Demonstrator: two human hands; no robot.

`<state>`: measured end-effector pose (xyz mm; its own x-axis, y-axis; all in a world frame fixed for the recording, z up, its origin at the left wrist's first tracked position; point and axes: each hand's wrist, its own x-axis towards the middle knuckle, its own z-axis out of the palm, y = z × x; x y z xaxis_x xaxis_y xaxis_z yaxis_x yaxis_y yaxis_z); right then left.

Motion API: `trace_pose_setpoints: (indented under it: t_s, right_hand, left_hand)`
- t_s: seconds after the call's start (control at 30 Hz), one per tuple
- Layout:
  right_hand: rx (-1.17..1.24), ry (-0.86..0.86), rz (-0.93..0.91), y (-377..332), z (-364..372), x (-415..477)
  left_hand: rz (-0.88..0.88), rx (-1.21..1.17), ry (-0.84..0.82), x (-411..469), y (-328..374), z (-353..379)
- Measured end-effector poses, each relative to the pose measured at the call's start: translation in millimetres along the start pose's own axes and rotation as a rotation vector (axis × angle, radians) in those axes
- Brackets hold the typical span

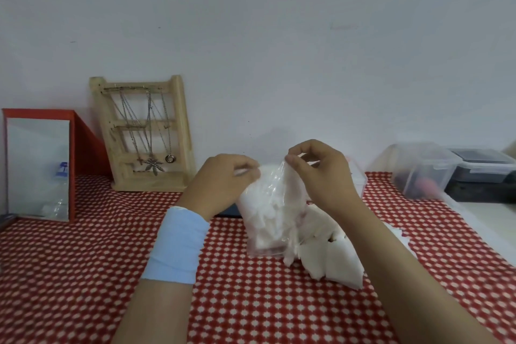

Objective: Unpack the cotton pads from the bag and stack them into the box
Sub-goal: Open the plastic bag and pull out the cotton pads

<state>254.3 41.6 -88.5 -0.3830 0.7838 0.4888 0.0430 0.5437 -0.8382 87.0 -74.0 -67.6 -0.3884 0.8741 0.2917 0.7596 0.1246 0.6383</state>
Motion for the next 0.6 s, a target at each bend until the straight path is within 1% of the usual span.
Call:
trace_pose_setpoints:
  t_s: [0.1,0.17,0.3,0.37,0.4,0.47,0.53,0.6]
  right_hand:
    - [-0.085,-0.120,-0.081,-2,0,-3]
    - [-0.142,-0.163,-0.089,-3,-2,-2]
    - [-0.063,-0.083,-0.085,-2,-5,1]
    - [-0.073,-0.023,-0.098,-2,-4,2]
    - [-0.107,-0.018,-0.111,-1,-4,2]
    - [-0.187,-0.100,-0.123,-1,-4,1]
    - [-0.273,-0.205,-0.125,-1,-4,-1]
    - [-0.349,-0.202,-0.181,2,-2,-2]
  left_hand:
    - [0.099,0.054,0.146,1,6,4]
    - [0.129,0.023,0.187,1,10,7]
    - [0.119,-0.011,0.177,-3,14,8]
    - [0.122,0.008,0.148,-2,14,5]
    - [0.142,0.031,0.134,-1,14,4]
    - [0.183,0.085,0.126,0,13,4]
    - [0.183,0.086,0.159,-1,13,5]
    - [0.175,0.052,0.185,-2,13,7]
